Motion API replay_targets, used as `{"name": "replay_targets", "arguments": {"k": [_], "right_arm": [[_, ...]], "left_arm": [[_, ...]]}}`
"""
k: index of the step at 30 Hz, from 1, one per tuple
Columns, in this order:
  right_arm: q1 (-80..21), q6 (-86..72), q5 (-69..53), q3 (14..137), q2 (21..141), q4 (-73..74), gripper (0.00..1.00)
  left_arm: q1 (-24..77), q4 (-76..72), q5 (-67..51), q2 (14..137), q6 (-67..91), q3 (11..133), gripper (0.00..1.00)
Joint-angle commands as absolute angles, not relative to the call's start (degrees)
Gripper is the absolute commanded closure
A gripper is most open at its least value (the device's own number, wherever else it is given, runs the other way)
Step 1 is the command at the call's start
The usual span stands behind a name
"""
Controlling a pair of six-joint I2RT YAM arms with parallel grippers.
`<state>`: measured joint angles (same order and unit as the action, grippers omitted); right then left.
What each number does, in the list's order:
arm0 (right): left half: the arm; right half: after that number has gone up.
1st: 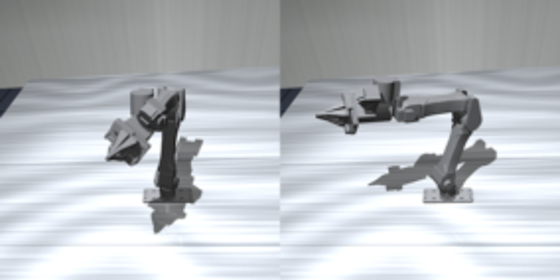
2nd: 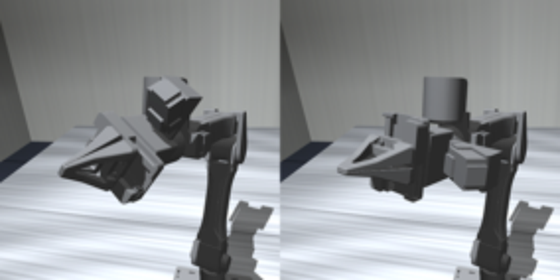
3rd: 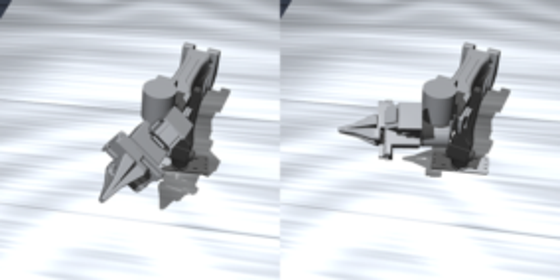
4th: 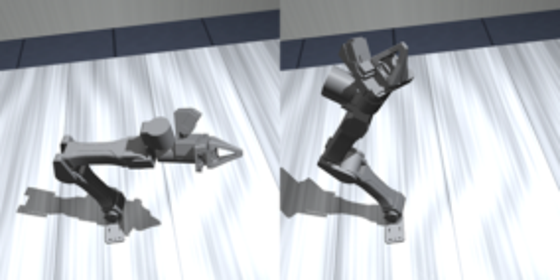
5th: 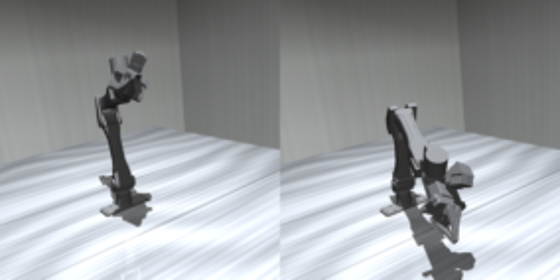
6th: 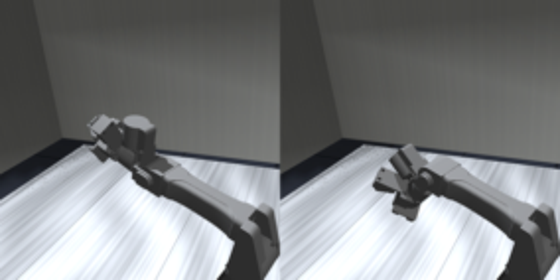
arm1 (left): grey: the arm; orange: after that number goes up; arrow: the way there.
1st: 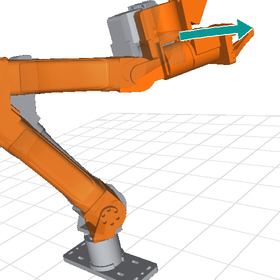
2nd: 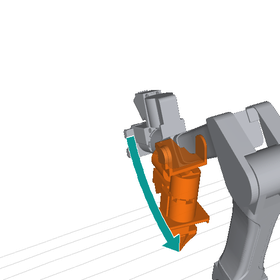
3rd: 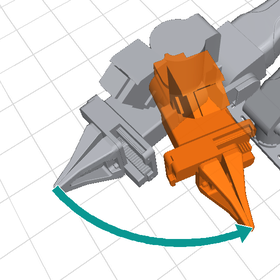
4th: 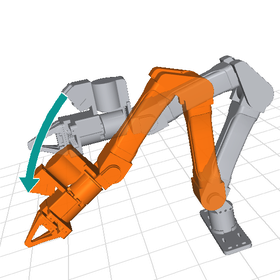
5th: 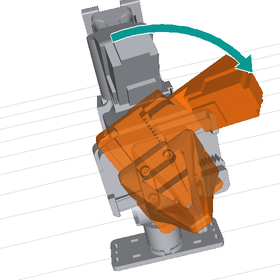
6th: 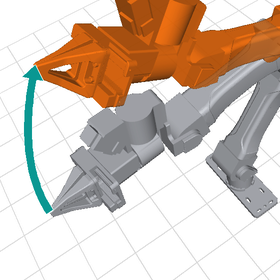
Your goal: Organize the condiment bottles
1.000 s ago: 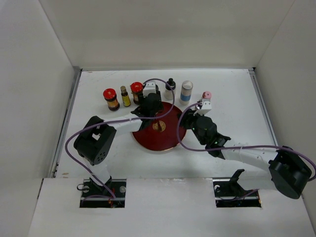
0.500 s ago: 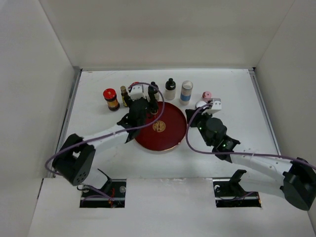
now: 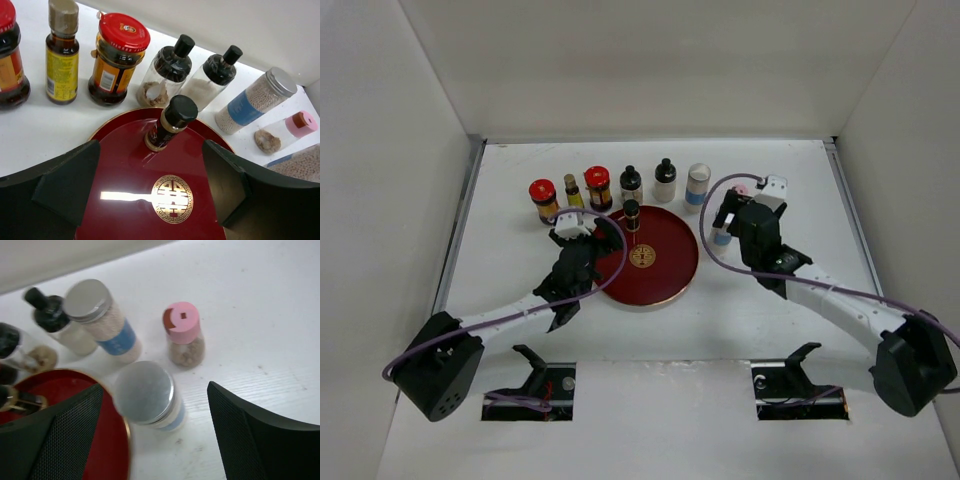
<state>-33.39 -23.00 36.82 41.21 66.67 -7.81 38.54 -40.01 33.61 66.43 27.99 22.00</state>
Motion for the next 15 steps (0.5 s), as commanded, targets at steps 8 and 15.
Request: {"name": "replay_targets", "arguments": {"k": [8, 15], "right_arm": [[-31.16, -19.60, 31.64, 50.36, 78.12, -3.51, 0.09], [-30.89, -19.78, 31.82, 51.33, 81.30, -3.43, 0.18]], "left_arm": [[36.52, -50.36, 30.41, 68.12, 31.64, 18.02, 0.17], [34.85, -50.54, 29.88, 68.38, 32.52, 17.23, 0.17]]}}
